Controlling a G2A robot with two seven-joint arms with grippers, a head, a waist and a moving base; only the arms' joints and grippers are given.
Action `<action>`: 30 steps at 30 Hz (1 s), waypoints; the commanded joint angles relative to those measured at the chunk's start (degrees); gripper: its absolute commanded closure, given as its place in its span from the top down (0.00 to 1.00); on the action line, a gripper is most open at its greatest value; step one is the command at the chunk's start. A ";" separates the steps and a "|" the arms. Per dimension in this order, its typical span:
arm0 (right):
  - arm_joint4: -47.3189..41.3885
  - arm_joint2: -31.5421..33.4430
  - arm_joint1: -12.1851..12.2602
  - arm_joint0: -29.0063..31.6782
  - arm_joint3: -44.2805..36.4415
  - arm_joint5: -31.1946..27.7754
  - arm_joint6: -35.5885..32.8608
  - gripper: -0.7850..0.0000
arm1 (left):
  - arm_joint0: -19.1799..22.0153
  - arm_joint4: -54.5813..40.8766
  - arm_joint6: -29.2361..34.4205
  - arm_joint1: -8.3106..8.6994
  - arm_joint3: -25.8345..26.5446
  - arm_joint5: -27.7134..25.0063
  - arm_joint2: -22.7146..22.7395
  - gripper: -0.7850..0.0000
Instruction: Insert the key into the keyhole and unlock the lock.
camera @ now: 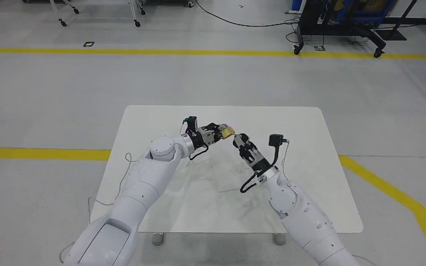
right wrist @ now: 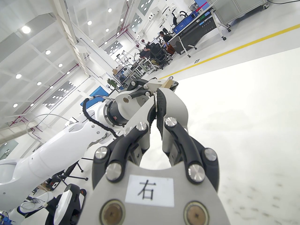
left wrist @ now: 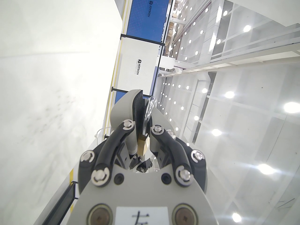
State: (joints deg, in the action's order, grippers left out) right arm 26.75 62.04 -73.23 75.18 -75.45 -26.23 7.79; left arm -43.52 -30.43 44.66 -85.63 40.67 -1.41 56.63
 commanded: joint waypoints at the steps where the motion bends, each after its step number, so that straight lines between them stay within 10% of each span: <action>1: 0.09 -0.01 -0.07 0.02 0.03 -0.02 -0.03 0.00 | 0.01 0.07 -0.13 -0.04 -0.05 0.11 0.03 0.00; 14: -2.05 0.04 -0.32 0.65 -0.04 0.04 -5.71 0.00 | -0.07 0.17 -0.40 -0.20 -0.10 -0.73 0.62 0.00; 23: -37.49 1.12 -1.07 2.61 -0.91 -1.45 -20.37 0.00 | -1.21 0.37 -1.52 0.00 1.54 -7.16 2.07 0.00; 30: -44.38 0.36 -1.88 2.61 -1.12 0.10 -20.14 0.00 | -2.24 3.07 -3.38 0.22 3.13 -10.29 2.30 0.00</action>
State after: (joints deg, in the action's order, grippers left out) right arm -17.07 62.59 -75.01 77.88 -76.48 -26.12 -12.30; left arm -45.70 -27.82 41.74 -85.44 43.68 -11.57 58.90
